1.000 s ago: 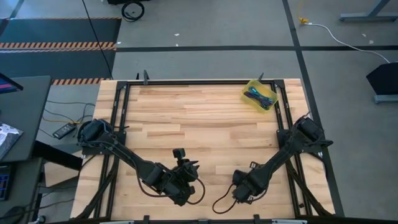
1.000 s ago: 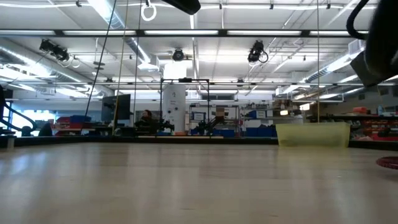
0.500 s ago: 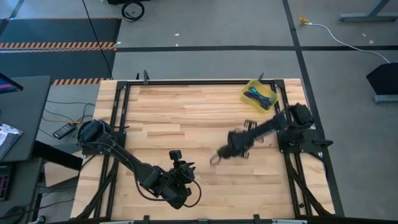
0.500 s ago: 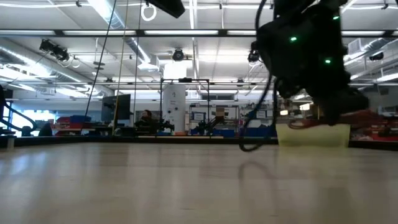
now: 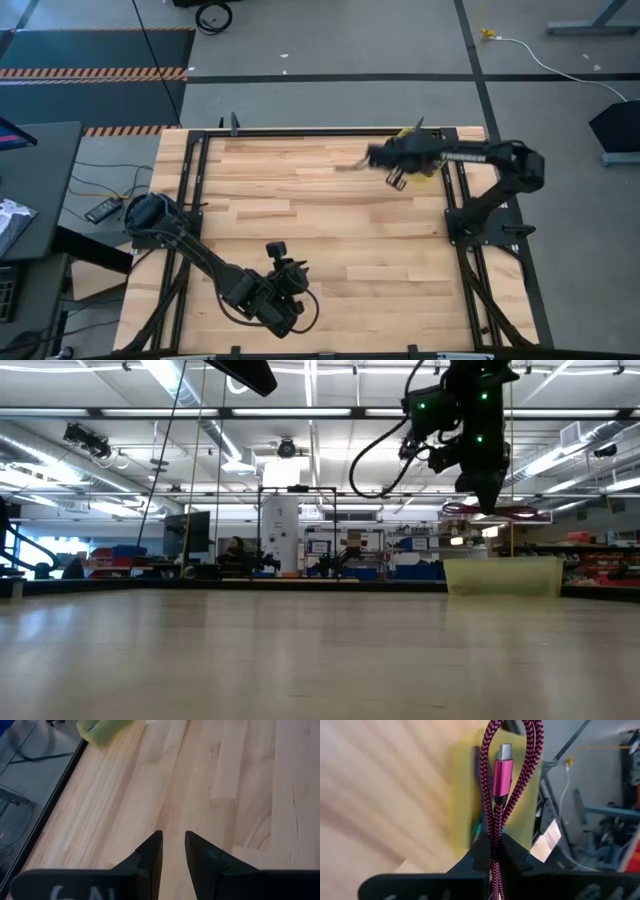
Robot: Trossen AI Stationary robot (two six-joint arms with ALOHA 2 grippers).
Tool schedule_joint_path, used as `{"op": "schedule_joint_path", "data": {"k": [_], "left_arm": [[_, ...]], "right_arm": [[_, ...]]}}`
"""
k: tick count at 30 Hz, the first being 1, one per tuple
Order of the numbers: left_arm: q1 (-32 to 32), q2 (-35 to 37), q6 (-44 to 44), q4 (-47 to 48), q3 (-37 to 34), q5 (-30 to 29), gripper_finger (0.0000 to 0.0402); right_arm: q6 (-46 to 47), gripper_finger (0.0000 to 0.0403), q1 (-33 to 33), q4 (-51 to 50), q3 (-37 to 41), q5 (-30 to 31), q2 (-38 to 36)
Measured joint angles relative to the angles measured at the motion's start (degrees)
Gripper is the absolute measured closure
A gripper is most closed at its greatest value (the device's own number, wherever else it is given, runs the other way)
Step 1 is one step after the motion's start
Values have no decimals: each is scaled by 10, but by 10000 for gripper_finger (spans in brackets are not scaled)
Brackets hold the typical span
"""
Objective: Pick and place USB-C Cables
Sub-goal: Put the pink charger cable into the yellow container
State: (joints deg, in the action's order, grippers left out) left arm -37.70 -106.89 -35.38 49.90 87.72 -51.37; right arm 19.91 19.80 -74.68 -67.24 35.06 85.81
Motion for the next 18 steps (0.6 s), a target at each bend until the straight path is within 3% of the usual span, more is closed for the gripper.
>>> {"op": "schedule_joint_path", "data": {"k": [8, 18], "left_arm": [[-5, 0, 0, 13, 0, 0, 312], [-5, 0, -4, 14, 0, 0, 312]], "right_arm": [[-130, 385, 144, 81, 0, -52, 6], [-167, 385, 180, 68, 41, -43, 93]]}}
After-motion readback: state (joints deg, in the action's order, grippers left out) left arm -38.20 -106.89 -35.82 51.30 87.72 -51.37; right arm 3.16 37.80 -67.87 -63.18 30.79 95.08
